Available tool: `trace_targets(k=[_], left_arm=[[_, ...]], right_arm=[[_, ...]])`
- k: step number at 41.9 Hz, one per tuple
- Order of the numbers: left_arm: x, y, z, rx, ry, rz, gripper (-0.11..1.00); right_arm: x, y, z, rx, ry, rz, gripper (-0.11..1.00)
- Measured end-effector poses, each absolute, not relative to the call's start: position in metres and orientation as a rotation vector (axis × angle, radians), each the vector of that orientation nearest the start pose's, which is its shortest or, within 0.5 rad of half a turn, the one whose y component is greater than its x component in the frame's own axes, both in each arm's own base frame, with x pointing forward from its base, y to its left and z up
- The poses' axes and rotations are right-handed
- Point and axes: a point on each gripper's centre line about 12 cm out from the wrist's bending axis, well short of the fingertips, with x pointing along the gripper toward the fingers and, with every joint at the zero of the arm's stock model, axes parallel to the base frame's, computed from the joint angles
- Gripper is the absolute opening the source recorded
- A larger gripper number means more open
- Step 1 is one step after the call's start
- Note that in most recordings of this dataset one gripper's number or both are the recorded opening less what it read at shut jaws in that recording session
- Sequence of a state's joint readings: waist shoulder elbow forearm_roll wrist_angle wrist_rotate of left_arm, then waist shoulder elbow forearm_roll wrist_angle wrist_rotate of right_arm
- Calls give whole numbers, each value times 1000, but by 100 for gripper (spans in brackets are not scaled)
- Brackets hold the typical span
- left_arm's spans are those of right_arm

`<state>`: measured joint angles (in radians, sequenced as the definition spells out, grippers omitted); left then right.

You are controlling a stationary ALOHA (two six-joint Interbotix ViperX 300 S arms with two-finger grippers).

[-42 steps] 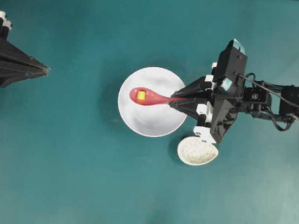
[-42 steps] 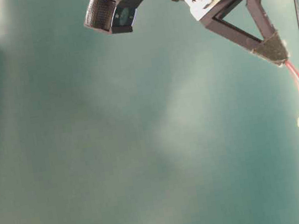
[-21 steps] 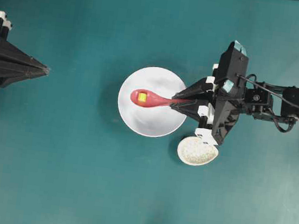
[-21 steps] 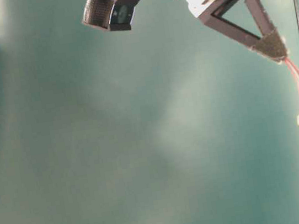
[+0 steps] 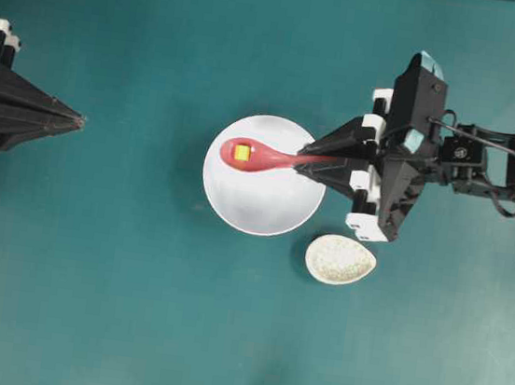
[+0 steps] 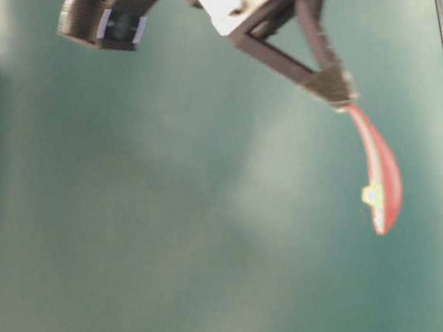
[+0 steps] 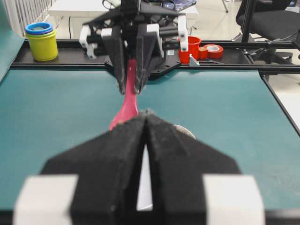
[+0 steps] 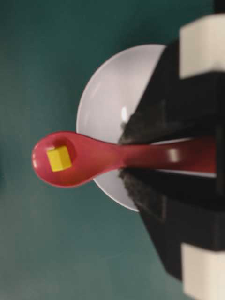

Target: Scoop the yellow hexagonal prism block from the bowl with a spoon using the right arm.

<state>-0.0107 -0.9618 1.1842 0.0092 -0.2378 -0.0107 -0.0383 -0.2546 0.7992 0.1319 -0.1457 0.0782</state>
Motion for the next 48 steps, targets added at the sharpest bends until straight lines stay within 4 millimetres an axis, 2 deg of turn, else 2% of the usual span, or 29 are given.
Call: trace_targets(k=[10,48], left_arm=[[199,-2,282,0,-12,-13,0],[199,-2,281,6,8,-11,0]], right_arm=[[344,-16,239,210,383,-98,24],[341,-15,235,213,423,-96,24]])
